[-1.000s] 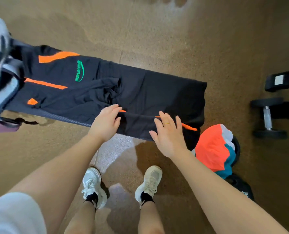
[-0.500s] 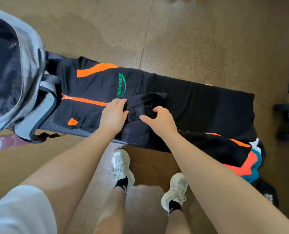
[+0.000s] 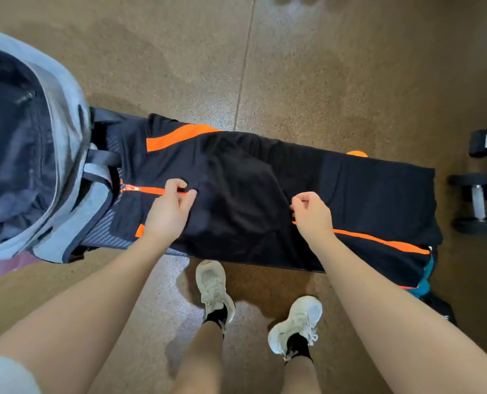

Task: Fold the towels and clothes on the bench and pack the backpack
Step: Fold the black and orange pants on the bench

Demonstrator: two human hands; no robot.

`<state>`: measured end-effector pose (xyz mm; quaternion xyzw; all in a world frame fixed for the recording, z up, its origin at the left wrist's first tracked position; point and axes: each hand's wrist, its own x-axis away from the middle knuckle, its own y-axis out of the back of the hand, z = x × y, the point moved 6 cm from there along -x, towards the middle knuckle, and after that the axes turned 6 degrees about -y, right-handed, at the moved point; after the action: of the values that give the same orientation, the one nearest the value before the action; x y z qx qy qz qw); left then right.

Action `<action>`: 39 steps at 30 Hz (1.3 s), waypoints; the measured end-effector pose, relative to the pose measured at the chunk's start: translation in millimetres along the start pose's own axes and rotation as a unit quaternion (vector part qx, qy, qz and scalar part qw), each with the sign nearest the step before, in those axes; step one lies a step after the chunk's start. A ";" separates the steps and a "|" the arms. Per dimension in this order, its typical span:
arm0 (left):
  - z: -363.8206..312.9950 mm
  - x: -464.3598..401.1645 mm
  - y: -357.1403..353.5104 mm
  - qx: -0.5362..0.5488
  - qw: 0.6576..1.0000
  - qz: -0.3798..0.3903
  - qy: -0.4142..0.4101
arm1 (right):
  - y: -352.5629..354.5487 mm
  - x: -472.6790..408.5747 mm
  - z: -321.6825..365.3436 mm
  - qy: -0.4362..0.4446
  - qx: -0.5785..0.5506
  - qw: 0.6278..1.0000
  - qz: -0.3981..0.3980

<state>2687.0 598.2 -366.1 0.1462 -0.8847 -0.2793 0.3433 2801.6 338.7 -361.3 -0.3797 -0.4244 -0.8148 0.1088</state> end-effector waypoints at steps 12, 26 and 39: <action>20.7 14.9 -3.4 -0.143 0.972 0.165 -0.083 | -41.0 -8.3 46.2 0.052 0.002 0.997 0.051; -14.1 19.9 -5.5 -0.246 0.935 0.019 -0.253 | -20.6 -20.7 52.9 0.013 -0.022 0.993 0.113; -5.8 -12.6 -51.3 -0.414 0.866 0.103 -0.259 | -46.8 15.1 70.6 0.475 0.374 0.794 -0.073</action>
<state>2703.5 560.5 -399.7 -0.1788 -0.7548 -0.6112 0.1571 2805.1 424.4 -354.2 0.1569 -0.6173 -0.6761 0.3705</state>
